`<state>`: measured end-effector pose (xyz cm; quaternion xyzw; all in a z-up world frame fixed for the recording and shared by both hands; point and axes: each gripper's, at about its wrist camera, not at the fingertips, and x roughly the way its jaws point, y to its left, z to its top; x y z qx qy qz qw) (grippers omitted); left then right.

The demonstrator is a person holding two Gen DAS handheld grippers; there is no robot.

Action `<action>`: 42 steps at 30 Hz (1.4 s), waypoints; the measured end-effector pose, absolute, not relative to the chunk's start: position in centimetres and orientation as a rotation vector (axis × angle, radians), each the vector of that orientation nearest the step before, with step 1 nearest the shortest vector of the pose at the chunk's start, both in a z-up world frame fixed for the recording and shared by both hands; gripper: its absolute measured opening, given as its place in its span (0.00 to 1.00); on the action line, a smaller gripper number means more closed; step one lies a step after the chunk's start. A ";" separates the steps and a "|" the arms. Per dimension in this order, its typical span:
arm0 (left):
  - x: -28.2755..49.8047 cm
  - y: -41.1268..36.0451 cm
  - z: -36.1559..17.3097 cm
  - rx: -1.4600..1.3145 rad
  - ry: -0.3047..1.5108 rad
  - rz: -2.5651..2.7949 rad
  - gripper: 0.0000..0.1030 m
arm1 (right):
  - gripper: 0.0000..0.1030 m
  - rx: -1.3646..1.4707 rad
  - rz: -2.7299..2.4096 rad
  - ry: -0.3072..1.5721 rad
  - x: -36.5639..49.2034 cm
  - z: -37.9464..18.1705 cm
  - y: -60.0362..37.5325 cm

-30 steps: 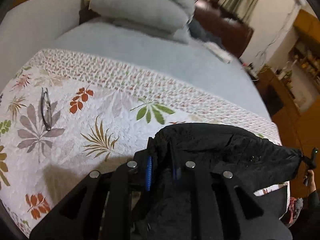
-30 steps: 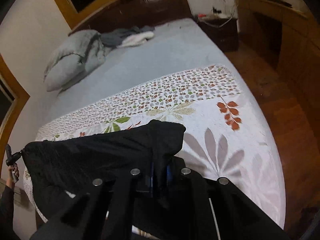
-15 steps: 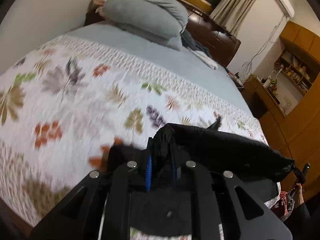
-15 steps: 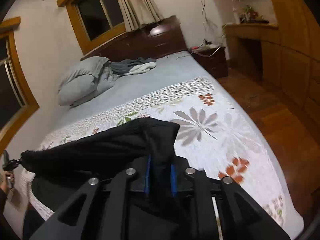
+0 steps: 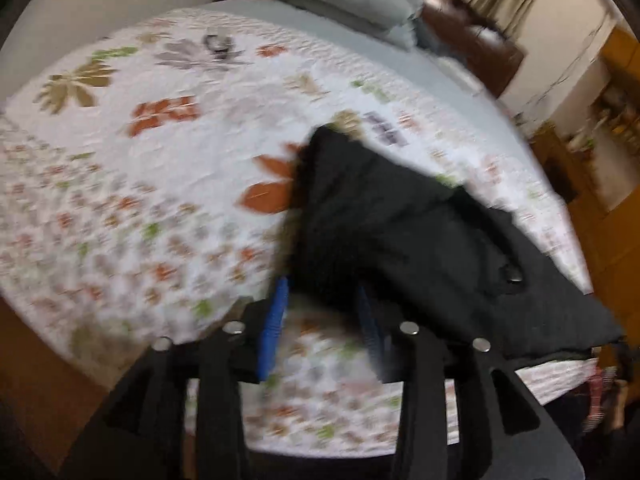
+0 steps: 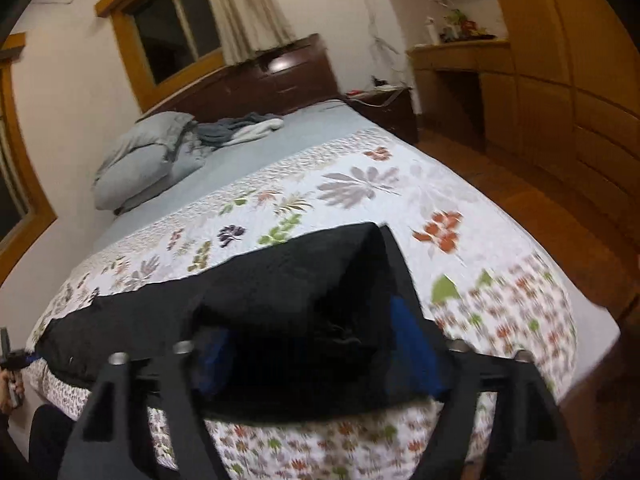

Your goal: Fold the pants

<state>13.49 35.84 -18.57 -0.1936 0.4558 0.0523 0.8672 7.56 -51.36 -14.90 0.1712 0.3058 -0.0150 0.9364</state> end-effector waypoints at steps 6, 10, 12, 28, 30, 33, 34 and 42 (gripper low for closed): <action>10.2 35.9 -15.3 -0.318 0.839 0.311 0.67 | 0.89 0.578 -0.086 0.658 4.4 -15.9 -53.6; 10.5 30.6 -11.1 -0.139 0.712 0.255 0.82 | 0.93 0.983 0.104 0.651 3.3 -18.0 -54.3; 12.4 27.1 -10.5 -0.025 0.705 0.197 0.88 | 0.95 1.058 0.150 0.643 4.4 -18.4 -54.1; 20.4 25.2 -21.6 -0.009 1.099 0.143 0.72 | 0.15 0.923 0.058 0.657 11.4 -21.3 -55.0; 20.5 24.9 -21.8 0.022 1.098 0.152 0.72 | 0.15 0.969 0.018 0.748 11.1 -24.8 -55.9; 20.9 24.9 -21.8 0.009 1.100 0.154 0.72 | 0.28 1.072 0.043 0.733 9.8 -26.7 -56.6; 20.9 24.8 -21.7 0.008 1.101 0.156 0.71 | 0.34 1.110 0.063 0.712 9.4 -26.8 -56.8; 20.8 24.9 -21.3 0.007 1.080 0.170 0.69 | 0.72 1.161 0.078 0.677 7.8 -25.1 -56.7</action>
